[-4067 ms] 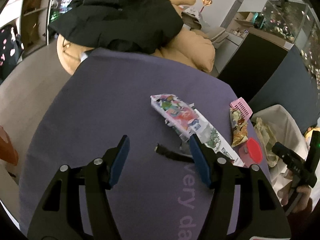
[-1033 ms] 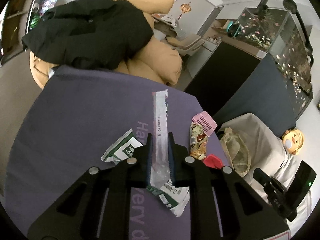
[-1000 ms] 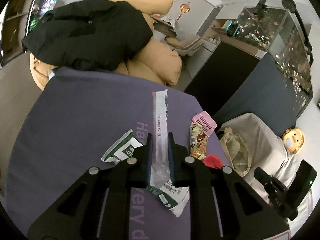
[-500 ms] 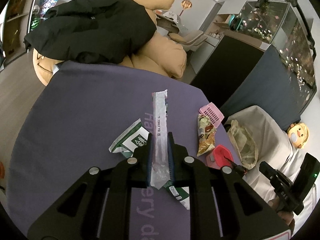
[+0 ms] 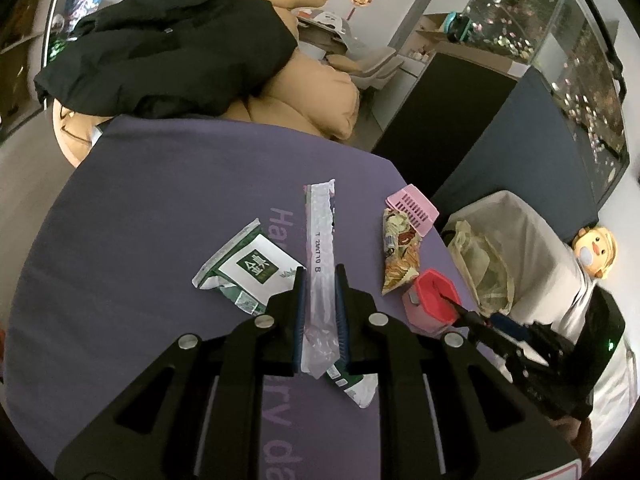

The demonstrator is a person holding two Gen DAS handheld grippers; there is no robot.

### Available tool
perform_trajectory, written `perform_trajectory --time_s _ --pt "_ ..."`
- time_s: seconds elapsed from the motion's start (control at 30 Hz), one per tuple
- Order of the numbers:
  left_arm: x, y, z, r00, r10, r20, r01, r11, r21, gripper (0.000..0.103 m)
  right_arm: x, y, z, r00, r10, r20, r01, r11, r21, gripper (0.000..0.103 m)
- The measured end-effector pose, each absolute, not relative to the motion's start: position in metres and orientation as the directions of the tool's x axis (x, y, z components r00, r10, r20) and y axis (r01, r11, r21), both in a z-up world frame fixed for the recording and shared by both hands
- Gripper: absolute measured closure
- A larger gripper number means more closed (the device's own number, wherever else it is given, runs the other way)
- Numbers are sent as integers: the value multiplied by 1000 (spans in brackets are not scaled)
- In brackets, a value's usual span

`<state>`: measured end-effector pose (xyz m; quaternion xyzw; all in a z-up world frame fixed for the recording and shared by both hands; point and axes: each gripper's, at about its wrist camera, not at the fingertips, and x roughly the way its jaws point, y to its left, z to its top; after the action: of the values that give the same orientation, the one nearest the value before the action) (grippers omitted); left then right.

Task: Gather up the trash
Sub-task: 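Grasp the cartoon-printed wrapper with the left tool and lift it, then carry the cartoon wrapper and black packet over the yellow bag and release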

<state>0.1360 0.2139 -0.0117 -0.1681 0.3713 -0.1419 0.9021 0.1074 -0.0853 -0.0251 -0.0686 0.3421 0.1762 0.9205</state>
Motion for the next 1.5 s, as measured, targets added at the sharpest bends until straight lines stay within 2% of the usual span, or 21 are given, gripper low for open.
perform_trajectory --time_s 0.17,0.23,0.47,0.7,1.0,1.3,1.5 --pt "136 211 -14 678 -380 -629 134 905 -403 90 122 -72 -33 673 265 -691 -408 912 -48 70" --pt "135 211 -14 679 -375 -631 131 907 -399 90 123 -70 -32 671 267 -692 -410 911 -45 81" --pt "134 207 -2 694 -369 -618 141 912 -385 90 118 -96 10 723 333 -605 -384 922 48 86" --pt "136 181 35 721 -390 -573 221 913 -343 90 114 -122 70 793 352 -497 -382 923 45 87" --pt "144 109 87 738 -438 -513 361 899 -248 90 105 -162 120 877 284 -388 -322 946 -37 87" --pt "158 18 103 685 -518 -513 506 844 -178 90 93 -217 125 919 196 -343 -225 973 -47 87" --pt "188 -35 90 569 -632 -526 591 759 -273 90 91 -257 116 937 99 -335 -125 991 -56 87"
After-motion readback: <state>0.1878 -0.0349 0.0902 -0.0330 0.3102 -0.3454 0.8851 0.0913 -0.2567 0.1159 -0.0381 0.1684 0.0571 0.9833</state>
